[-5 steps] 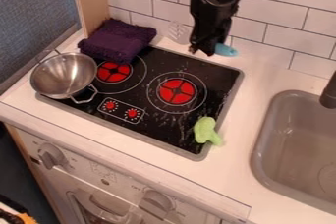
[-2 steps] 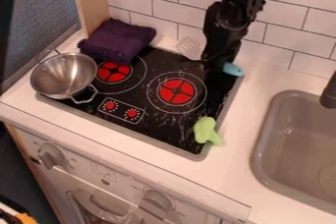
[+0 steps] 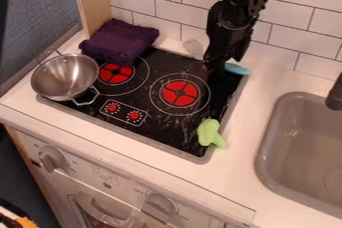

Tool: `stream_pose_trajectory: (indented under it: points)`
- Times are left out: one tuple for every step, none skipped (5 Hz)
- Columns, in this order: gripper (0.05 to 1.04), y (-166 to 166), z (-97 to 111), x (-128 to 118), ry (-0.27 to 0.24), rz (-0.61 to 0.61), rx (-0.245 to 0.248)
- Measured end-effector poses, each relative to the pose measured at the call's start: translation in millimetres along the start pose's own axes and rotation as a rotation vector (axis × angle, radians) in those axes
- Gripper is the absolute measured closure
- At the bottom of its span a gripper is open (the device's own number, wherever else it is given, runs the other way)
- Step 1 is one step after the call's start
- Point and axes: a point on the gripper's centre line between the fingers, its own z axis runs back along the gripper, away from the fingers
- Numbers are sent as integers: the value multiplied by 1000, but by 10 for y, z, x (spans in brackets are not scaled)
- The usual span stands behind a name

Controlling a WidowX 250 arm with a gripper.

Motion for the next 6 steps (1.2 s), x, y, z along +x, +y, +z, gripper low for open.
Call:
stream_pose_trajectory:
  points:
    - [83, 22, 37, 25, 0, 7, -2]
    - [82, 13, 53, 38, -3, 0, -7]
    - [83, -114, 356, 111, -13, 10, -79]
    - [83, -163, 643, 156, -12, 16, -134]
    - [83, -87, 940, 226, -6, 39, -180]
    - [83, 38, 1149, 187, 24, 44, -177]
